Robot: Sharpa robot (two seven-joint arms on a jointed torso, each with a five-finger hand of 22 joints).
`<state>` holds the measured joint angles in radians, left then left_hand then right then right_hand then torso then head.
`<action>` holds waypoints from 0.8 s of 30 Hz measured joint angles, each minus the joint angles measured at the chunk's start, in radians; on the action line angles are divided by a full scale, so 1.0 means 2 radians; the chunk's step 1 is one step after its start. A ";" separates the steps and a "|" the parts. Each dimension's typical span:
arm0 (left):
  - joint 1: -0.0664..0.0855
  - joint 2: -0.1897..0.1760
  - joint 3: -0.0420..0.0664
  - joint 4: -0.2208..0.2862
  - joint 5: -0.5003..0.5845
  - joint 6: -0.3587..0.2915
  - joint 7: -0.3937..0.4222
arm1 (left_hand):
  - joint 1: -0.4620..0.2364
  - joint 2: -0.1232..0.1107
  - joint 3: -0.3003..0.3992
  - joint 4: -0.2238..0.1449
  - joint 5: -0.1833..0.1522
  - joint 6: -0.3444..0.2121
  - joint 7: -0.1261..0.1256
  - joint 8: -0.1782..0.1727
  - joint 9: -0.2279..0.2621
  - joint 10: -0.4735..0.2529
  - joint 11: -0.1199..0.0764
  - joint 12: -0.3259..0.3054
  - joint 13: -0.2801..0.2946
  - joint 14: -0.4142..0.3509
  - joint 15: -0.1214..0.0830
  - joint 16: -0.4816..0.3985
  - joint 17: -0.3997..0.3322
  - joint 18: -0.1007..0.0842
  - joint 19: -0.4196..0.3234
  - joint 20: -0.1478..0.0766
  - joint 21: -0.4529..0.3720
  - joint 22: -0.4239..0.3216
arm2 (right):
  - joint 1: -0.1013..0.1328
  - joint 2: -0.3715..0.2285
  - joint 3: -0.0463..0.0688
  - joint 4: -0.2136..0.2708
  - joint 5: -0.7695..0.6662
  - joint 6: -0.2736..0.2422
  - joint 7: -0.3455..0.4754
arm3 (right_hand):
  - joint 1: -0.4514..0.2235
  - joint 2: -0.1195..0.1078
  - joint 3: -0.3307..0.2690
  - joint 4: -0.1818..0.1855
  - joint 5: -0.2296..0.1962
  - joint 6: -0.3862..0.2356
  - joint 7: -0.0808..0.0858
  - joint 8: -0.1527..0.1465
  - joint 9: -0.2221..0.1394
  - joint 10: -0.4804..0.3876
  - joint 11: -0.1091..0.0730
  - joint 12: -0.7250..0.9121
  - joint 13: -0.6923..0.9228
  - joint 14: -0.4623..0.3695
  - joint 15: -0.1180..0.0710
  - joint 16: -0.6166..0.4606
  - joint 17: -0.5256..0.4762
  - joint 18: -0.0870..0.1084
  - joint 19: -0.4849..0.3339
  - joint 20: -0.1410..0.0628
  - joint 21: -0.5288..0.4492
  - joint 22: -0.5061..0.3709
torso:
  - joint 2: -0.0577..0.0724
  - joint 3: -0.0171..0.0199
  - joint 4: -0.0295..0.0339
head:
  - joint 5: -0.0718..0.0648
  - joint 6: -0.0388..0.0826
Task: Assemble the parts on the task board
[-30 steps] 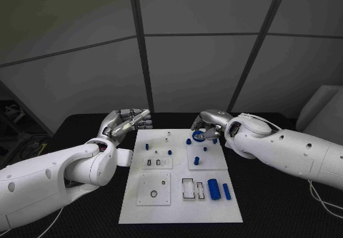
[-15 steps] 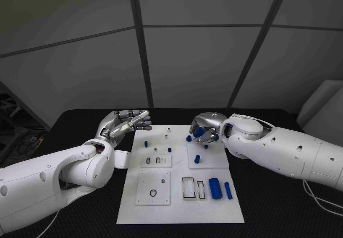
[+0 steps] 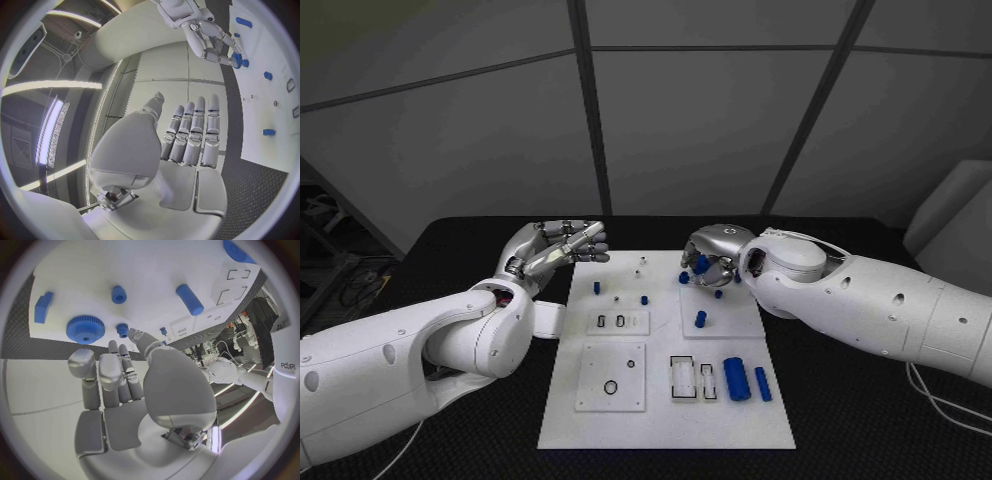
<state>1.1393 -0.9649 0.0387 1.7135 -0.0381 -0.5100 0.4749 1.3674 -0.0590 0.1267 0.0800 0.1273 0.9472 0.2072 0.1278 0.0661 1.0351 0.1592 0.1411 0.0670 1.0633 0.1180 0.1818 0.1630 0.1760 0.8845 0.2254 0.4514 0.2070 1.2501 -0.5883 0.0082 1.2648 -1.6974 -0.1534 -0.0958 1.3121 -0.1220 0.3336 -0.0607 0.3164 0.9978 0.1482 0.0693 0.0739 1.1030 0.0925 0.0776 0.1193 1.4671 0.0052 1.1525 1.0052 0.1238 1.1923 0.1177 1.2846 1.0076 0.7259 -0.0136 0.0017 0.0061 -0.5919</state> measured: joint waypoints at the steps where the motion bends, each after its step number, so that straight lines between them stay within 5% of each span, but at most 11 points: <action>1: 0.000 0.000 0.000 0.000 0.000 0.000 0.000 | 0.000 0.000 0.000 0.000 0.000 0.000 0.000 0.000 0.000 0.000 0.000 0.000 0.000 0.000 0.000 0.000 0.000 0.000 0.000 0.000 0.000 0.000 | 0.000 0.001 0.000 -0.001 0.000 0.000 0.000 | 0.000 0.000 0.001 0.001 0.000 0.000 0.000 0.000 0.000 0.001 -0.001 0.000 0.000 0.000 0.000 0.000 0.001 0.000 0.000 0.000 0.000 0.001 | 0.000 0.0000 0.0000 | 0.000 0.000; 24: 0.000 -0.001 0.000 0.001 0.000 0.002 -0.003 | 0.000 0.000 0.000 0.000 0.000 0.000 0.000 -0.002 0.000 0.000 0.000 -0.002 0.000 0.000 0.000 -0.002 0.000 0.000 0.000 0.000 0.000 0.000 | 0.000 0.021 0.000 -0.023 -0.003 0.007 -0.002 | 0.002 0.002 0.018 0.003 0.000 0.002 0.002 0.000 0.001 0.011 -0.001 0.002 0.002 0.000 0.000 0.029 0.028 -0.008 0.016 0.000 0.021 0.032 | 0.005 -0.0006 0.0022 | 0.001 -0.002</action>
<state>1.1397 -0.9669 0.0388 1.7148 -0.0388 -0.5061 0.4696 1.3674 -0.0590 0.1267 0.0801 0.1273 0.9471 0.2072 0.1233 0.0657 1.0351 0.1592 0.1371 0.0662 1.0633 0.1181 0.1779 0.1639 0.1761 0.8844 0.2254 0.4514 0.2067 1.2505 -0.5461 0.0082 1.2188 -1.7039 -0.1390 -0.0988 1.3160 -0.1180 0.3691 -0.0552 0.3164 1.0010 0.1514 0.0694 0.0752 1.1258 0.0911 0.0813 0.1228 1.4670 0.0052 1.2103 1.0618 0.1083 1.2245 0.1177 1.3267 1.0713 0.7349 -0.0148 0.0060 0.0091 -0.5957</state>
